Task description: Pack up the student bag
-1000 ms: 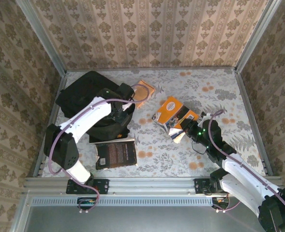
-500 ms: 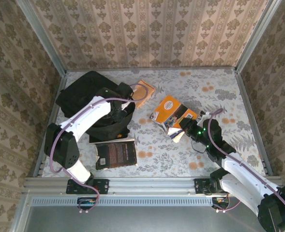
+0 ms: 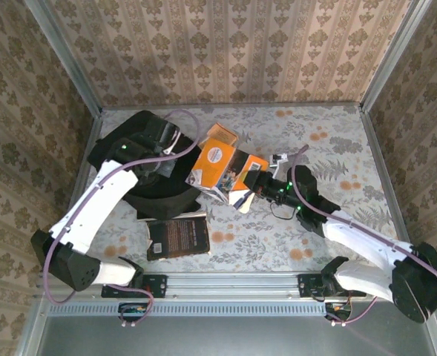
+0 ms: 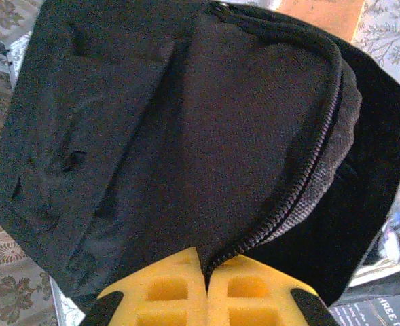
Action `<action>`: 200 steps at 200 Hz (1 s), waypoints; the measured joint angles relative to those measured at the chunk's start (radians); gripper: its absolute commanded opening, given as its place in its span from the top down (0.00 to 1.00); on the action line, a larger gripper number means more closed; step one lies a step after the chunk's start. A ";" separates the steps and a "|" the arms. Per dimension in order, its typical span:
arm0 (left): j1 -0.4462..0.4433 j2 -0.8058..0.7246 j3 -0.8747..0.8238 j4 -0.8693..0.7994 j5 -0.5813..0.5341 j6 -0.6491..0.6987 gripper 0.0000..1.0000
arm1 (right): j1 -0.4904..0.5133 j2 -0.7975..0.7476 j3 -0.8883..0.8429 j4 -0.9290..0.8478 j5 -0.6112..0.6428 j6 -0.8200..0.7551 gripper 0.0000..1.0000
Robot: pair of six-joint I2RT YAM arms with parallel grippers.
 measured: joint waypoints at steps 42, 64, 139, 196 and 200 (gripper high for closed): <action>0.037 -0.086 -0.013 0.016 -0.005 -0.012 1.00 | 0.050 0.178 0.063 0.087 0.003 0.150 1.00; 0.061 -0.119 -0.013 0.025 0.000 -0.018 1.00 | 0.093 0.285 0.120 0.126 0.003 0.227 1.00; 0.085 -0.135 -0.013 0.070 0.023 -0.018 1.00 | 0.182 0.553 0.367 0.166 0.018 0.381 1.00; 0.145 -0.135 0.013 0.075 0.042 -0.018 1.00 | 0.218 0.606 0.437 0.146 0.014 0.383 1.00; 0.151 -0.135 0.016 0.075 0.042 -0.018 1.00 | 0.219 0.605 0.436 0.142 0.014 0.381 1.00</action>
